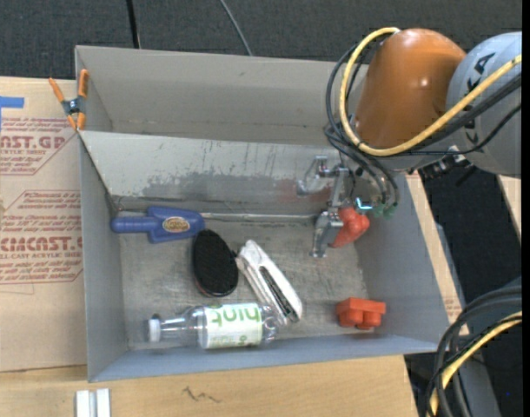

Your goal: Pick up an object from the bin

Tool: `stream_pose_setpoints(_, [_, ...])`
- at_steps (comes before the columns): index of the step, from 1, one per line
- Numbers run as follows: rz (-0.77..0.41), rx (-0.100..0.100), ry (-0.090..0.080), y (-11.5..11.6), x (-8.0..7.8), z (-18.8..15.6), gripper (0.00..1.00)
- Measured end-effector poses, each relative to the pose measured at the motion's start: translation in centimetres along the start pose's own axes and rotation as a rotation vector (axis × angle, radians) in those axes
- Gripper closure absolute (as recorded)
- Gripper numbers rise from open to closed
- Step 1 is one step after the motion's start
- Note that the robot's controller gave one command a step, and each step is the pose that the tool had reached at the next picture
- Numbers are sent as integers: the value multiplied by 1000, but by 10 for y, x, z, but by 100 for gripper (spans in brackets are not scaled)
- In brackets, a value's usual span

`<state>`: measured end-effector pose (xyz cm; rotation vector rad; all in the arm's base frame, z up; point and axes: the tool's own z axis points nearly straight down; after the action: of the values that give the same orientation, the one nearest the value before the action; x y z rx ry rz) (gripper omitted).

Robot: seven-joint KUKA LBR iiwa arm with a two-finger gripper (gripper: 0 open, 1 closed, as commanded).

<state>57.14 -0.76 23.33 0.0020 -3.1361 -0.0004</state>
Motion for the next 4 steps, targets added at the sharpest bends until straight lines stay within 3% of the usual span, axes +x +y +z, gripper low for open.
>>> stream_pose_setpoints(1, [0,0,-8,0,-2,-4,0])
stream_pose_setpoints(2, [-143,1,-17,-9,11,22,0])
stream_pose_setpoints(3, [-300,1,-9,-22,35,73,0])
stream_pose_setpoints(4, [-342,1,-6,-69,64,78,100])
